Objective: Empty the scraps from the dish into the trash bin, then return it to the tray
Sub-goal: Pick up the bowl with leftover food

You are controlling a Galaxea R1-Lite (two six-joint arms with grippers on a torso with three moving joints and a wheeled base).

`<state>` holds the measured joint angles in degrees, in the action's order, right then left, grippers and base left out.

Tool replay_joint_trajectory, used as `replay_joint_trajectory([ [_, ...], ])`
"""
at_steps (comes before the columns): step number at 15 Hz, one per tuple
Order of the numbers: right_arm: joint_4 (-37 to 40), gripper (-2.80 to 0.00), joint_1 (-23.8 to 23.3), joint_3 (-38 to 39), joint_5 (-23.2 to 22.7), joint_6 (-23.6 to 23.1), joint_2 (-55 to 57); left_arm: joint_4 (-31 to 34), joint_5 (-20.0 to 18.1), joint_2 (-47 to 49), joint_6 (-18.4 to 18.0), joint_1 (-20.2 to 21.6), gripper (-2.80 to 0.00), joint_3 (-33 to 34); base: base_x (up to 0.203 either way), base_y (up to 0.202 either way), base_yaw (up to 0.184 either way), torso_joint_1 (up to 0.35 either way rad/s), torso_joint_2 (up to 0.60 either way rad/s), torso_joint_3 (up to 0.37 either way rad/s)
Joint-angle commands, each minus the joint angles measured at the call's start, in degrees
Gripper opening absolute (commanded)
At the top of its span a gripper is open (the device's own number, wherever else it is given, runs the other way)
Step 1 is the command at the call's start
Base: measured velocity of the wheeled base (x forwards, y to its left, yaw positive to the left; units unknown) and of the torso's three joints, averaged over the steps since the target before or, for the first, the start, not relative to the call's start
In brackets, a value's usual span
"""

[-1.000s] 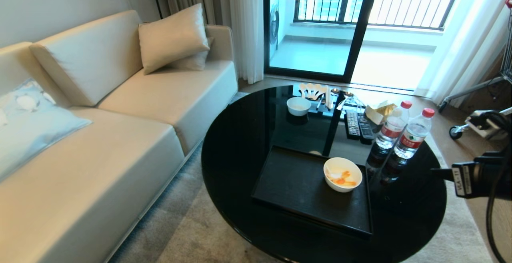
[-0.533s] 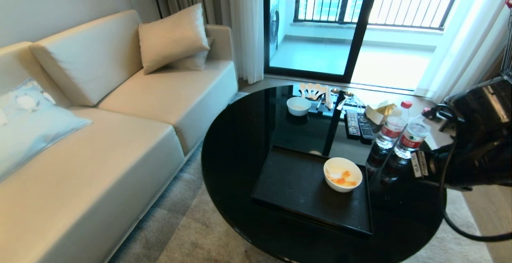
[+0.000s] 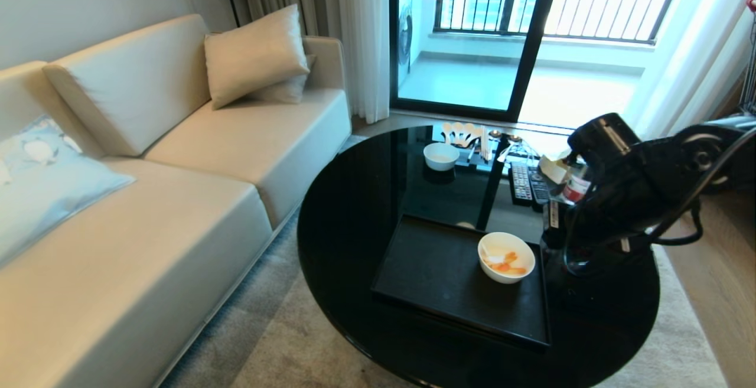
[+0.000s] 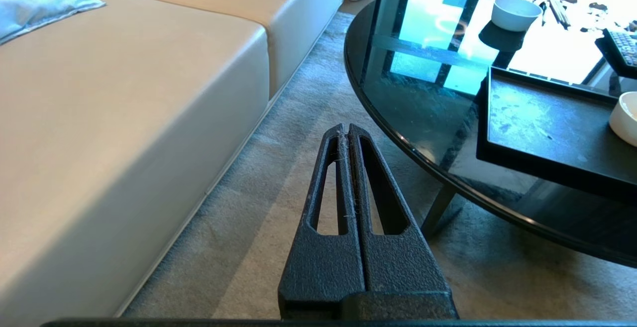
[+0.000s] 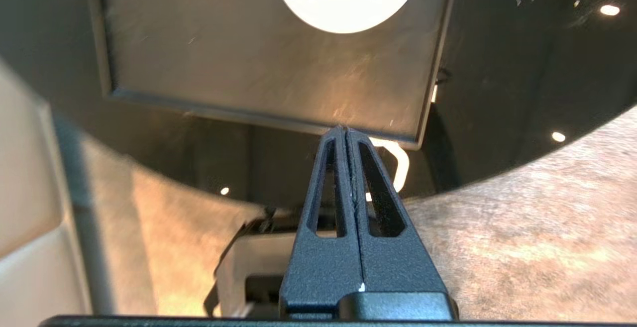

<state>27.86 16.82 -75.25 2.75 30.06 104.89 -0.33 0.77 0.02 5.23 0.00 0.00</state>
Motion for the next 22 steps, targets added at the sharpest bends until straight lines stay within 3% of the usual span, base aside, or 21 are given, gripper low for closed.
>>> replay_joint_trajectory([
  [1, 0.0, -2.80, 0.5, -3.2, 1.9, 1.2, 7.3, 0.0, 0.0, 0.0, 0.0, 0.0, -2.80, 0.0, 0.000, 0.000, 0.000, 0.000, 0.00, 0.000],
  [4, -0.1, -2.80, 0.2, -8.1, 5.1, 1.7, 13.1, 0.0, 0.0, 0.0, 0.0, 0.0, -2.80, 0.0, 0.000, 0.000, 0.000, 0.000, 0.00, 0.000],
  [5, -0.1, -1.25, -0.1, -9.2, 5.4, 2.1, 14.3, 0.0, 0.0, 0.0, 0.0, 0.0, -2.80, 0.0, 0.000, 0.000, 0.000, 0.000, 0.00, 0.000],
  [6, -0.3, 0.00, -0.5, -10.2, 5.6, 2.3, 15.4, 0.0, 0.0, 0.0, 0.0, 0.0, -2.80, 0.0, 0.000, 0.000, 0.000, 0.000, 0.00, 0.000],
  [14, -0.4, 0.00, -4.9, -14.6, 8.5, 2.4, 22.5, 0.0, 0.0, 0.0, 0.0, 0.0, -2.80, 0.0, 0.000, 0.000, 0.000, 0.000, 0.00, 0.000],
  [22, -2.2, 0.00, -5.7, -20.2, 9.3, 4.3, 29.5, 0.0, 0.0, 0.0, 0.0, 0.0, -2.80, 0.0, 0.000, 0.000, 0.000, 0.000, 0.00, 0.000],
])
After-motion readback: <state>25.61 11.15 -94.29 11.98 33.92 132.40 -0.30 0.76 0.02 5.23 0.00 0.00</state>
